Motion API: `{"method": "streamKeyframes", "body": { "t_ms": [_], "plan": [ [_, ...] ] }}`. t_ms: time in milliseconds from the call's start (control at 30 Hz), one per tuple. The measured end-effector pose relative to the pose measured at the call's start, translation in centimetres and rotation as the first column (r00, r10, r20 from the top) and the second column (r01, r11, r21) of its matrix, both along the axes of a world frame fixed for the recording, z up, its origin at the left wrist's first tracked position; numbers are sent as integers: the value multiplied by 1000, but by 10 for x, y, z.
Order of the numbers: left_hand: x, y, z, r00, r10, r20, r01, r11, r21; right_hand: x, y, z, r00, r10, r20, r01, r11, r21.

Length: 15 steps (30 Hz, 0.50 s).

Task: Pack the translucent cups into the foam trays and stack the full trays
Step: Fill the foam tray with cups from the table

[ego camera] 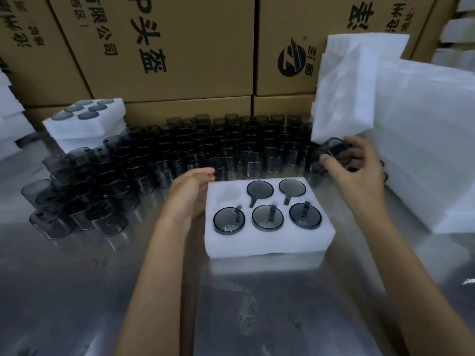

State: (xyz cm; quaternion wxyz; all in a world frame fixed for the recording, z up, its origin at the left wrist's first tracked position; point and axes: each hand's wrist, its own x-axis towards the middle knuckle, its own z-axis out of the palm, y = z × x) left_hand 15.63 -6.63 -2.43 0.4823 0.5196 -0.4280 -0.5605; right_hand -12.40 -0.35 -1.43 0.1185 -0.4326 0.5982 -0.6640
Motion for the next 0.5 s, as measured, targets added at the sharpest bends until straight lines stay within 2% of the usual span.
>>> {"method": "streamKeyframes", "body": {
  "t_ms": [67, 167, 267, 333, 500],
  "plan": [
    [2, -1, 1, 999, -37, 31, 39, 997, -71, 30, 0, 17, 981, 189, 34, -191, 981, 45],
    [4, 0, 5, 994, -99, 52, 105, 987, -124, 77, -7, 32, 906, 422, -35, -403, 886, 230],
    [4, 0, 4, 994, -114, 2, 113, 988, -104, 111, -22, 31, 859, 486, -163, -393, 829, 398],
    [7, -1, 2, 989, -142, -33, 139, 988, -68, 124, -31, 23, 843, 496, -207, -372, 816, 443],
    [13, -3, 0, 966, -236, 104, 239, 971, -14, 133, -42, 8, 838, 489, -242, -356, 827, 435]
  ]
}}
